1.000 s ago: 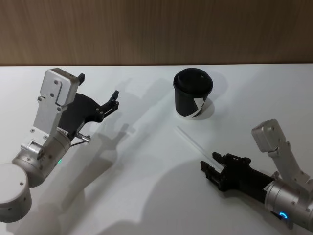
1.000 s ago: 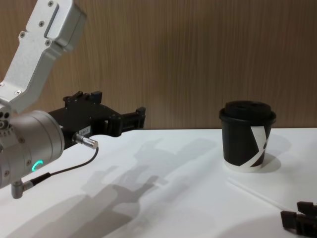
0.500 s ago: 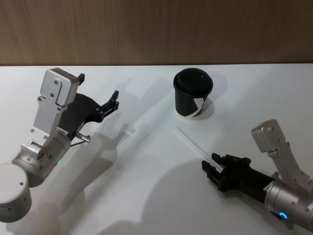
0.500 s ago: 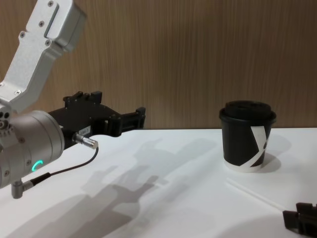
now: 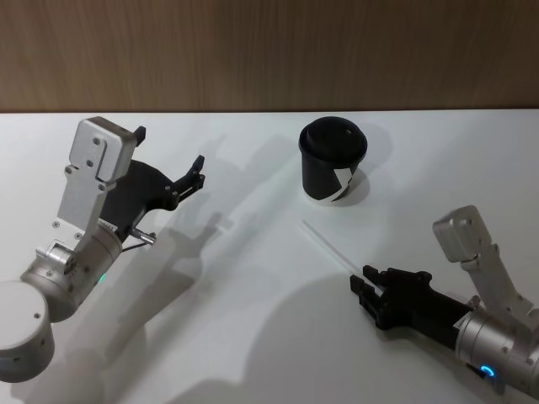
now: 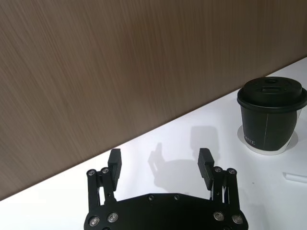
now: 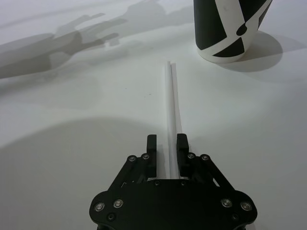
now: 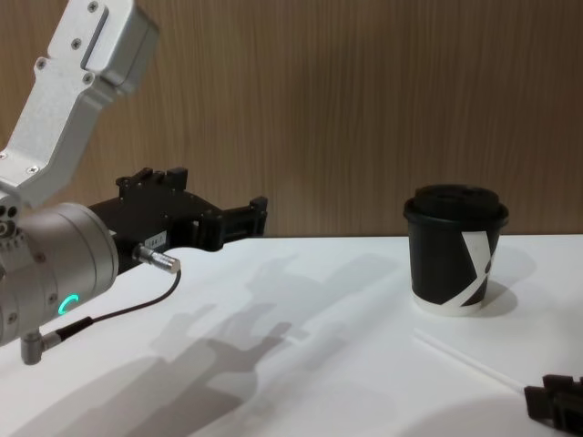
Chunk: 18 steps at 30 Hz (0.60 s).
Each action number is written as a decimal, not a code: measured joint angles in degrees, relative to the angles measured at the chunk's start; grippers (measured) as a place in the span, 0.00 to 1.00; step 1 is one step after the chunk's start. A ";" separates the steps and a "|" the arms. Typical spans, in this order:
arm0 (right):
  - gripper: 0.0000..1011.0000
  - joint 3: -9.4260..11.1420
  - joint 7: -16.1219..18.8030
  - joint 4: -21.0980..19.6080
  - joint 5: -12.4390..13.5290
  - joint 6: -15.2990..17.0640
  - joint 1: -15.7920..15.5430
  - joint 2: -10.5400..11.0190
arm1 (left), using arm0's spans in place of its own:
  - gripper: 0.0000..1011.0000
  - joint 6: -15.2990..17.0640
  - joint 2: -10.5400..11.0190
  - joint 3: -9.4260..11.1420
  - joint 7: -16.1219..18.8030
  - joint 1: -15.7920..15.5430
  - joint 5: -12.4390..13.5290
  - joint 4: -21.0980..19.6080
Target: Pick up the straw with one hand, pass it to the other hand, and insert it into the cup.
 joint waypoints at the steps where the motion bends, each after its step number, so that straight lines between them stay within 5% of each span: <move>1: 0.24 0.00 0.00 0.00 0.00 0.00 0.00 0.00 | 0.99 0.00 0.00 0.00 0.00 0.00 0.00 0.00; 18: 0.14 -0.01 0.00 0.03 0.03 0.01 0.01 0.05 | 0.99 0.00 0.00 0.00 0.00 0.00 0.00 0.00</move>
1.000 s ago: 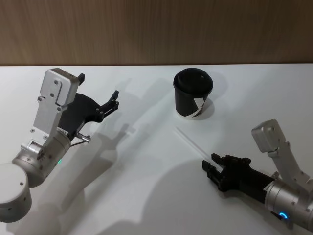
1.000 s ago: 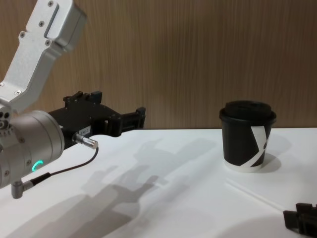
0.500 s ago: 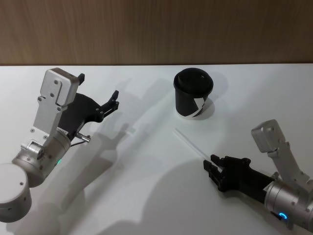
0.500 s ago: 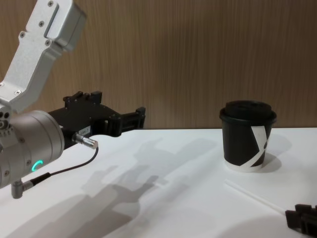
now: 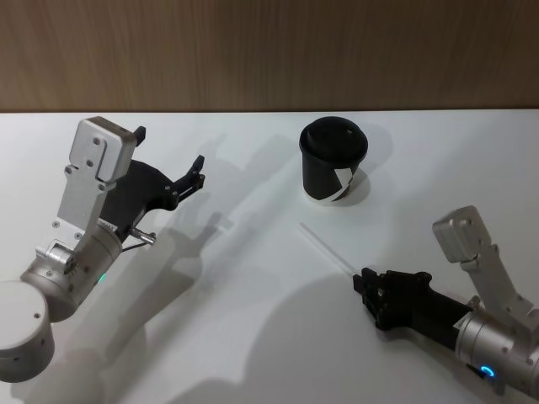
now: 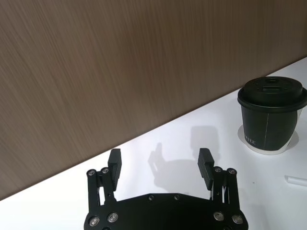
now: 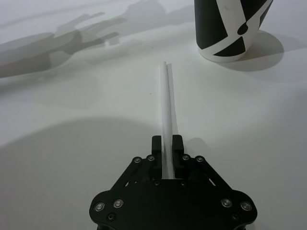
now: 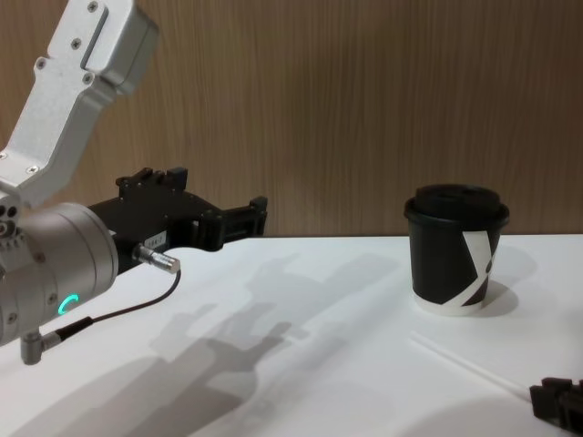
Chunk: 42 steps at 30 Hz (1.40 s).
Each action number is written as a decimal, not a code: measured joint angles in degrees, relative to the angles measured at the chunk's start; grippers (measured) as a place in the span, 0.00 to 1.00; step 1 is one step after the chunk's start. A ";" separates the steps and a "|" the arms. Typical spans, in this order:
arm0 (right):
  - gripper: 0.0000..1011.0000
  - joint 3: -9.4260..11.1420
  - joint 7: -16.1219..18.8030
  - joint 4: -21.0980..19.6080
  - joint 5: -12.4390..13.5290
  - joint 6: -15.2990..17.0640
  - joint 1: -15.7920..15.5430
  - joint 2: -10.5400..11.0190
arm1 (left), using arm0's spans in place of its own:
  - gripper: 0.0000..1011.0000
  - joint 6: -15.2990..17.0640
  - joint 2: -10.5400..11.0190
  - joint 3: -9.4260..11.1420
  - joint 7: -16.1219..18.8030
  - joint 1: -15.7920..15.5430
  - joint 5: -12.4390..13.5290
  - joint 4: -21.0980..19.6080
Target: Pick up the straw with one hand, pass it to the other hand, and insert it into the cup.
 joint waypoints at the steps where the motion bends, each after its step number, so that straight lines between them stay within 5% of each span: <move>1: 0.13 -0.02 0.00 0.00 0.01 -0.04 -0.01 0.03 | 0.99 0.00 0.00 0.00 0.00 0.00 0.00 0.00; 24: 0.01 0.41 0.63 -0.46 1.00 -7.03 -0.61 0.16 | 0.99 0.00 0.00 0.00 0.00 0.00 0.00 0.00; 42: 0.01 1.46 1.19 -3.41 3.68 -10.42 -0.26 0.23 | 0.99 0.00 0.00 0.00 0.00 0.00 0.00 0.00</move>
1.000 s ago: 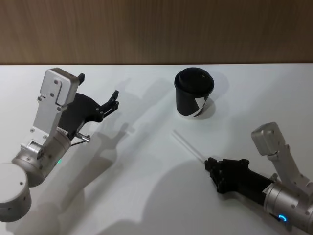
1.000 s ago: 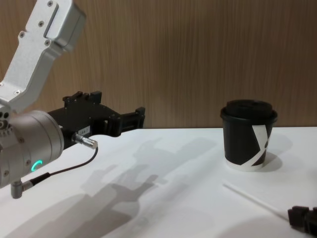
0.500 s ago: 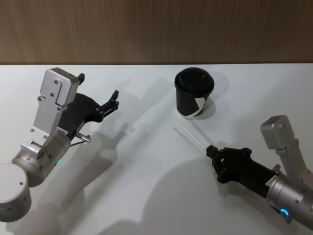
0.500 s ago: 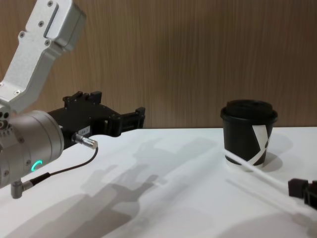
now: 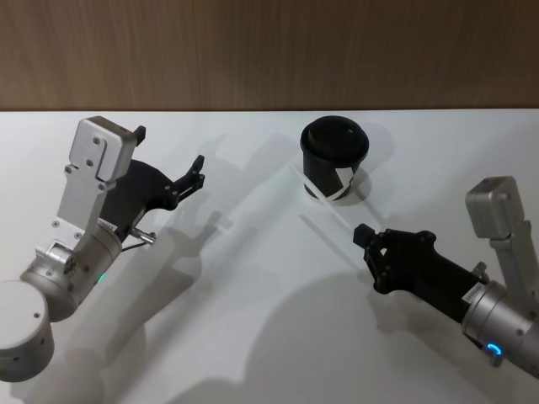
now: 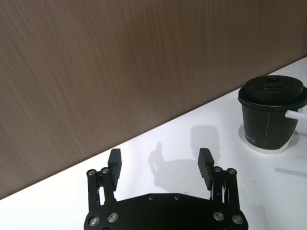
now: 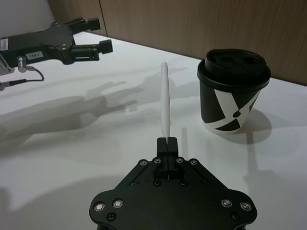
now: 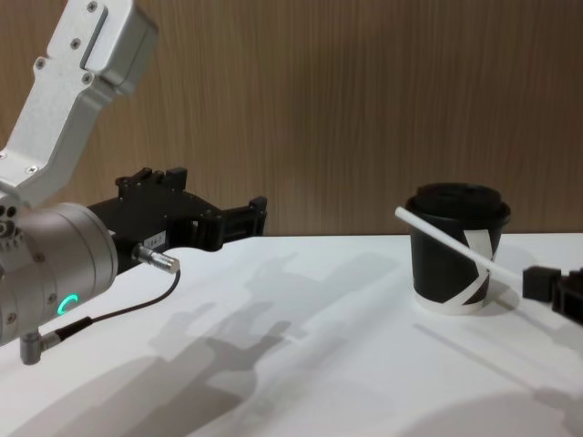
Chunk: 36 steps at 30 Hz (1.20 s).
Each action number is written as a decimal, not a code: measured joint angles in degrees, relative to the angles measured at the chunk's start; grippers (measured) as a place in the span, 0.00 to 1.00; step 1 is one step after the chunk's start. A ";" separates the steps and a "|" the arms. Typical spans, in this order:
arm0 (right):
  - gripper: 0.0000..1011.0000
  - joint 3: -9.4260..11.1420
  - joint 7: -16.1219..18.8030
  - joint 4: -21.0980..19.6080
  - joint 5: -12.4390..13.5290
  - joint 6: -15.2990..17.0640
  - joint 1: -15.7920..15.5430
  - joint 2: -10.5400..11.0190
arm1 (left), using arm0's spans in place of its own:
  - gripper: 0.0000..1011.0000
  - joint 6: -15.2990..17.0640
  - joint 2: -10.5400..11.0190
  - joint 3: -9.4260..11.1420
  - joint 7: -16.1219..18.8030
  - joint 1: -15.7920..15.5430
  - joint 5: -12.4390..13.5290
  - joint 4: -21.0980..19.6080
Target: Pick up the straw with one hand, pass it to the other hand, and insert it into the cup.
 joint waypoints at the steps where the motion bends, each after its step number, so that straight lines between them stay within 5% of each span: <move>1: 0.01 0.01 0.01 -0.15 0.06 0.00 0.04 0.03 | 0.99 0.00 0.00 0.00 0.00 0.00 0.00 0.00; 36: 0.01 -1.68 -1.34 -3.16 1.53 0.64 2.64 -0.09 | 0.99 0.07 0.20 -0.10 -0.72 0.16 -0.26 -0.24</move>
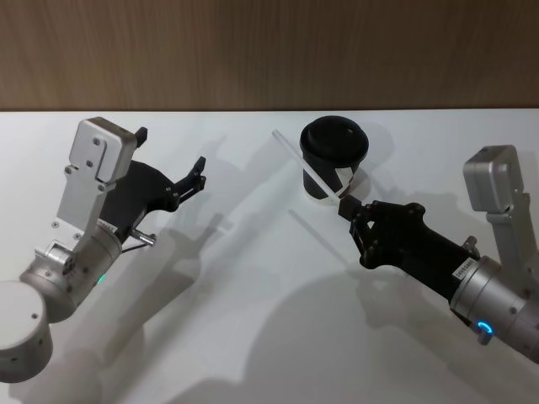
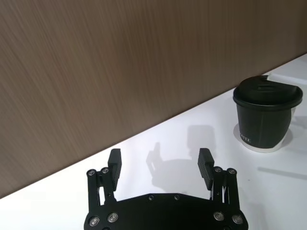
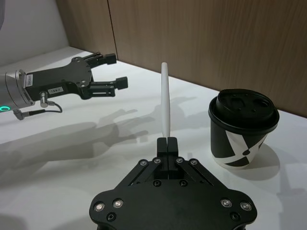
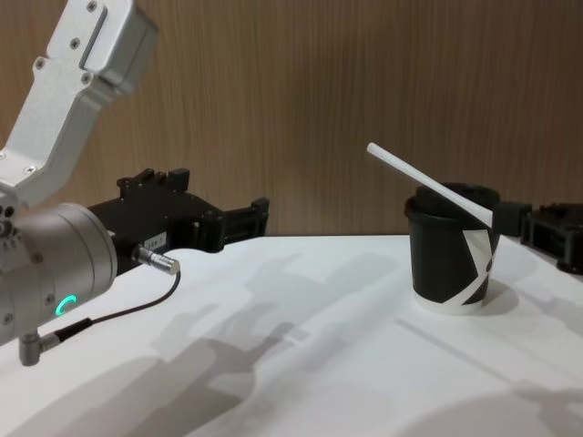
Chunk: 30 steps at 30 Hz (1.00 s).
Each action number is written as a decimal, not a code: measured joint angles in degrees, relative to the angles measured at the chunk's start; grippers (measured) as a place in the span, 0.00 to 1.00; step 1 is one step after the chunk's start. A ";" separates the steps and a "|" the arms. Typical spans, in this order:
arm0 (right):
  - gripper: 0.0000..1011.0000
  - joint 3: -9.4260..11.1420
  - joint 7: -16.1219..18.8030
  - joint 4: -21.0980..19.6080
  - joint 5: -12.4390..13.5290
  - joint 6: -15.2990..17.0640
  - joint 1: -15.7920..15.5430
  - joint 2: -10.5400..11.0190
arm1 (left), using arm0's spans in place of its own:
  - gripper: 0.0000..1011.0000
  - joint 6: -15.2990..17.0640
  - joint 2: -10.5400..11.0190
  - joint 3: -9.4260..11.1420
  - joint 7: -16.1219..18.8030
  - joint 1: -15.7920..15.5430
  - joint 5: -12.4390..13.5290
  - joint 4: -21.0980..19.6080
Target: Pick up the straw with one hand, pass it to the other hand, and insert it into the cup.
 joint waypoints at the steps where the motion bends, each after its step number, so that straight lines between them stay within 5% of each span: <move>1: 0.01 -0.03 -0.03 -0.02 0.00 0.00 0.05 0.00 | 0.99 0.04 0.08 -0.03 -0.33 0.03 -0.19 -0.08; 18: 0.01 -0.23 -0.20 -0.11 -0.03 0.00 0.23 -0.06 | 0.99 0.06 2.68 -2.48 -11.27 2.03 -9.50 -3.26; 30: 0.01 -0.29 -0.28 -0.11 -0.05 0.00 0.29 -0.06 | 0.99 -1.24 4.39 -5.40 -22.75 4.30 -21.04 -5.13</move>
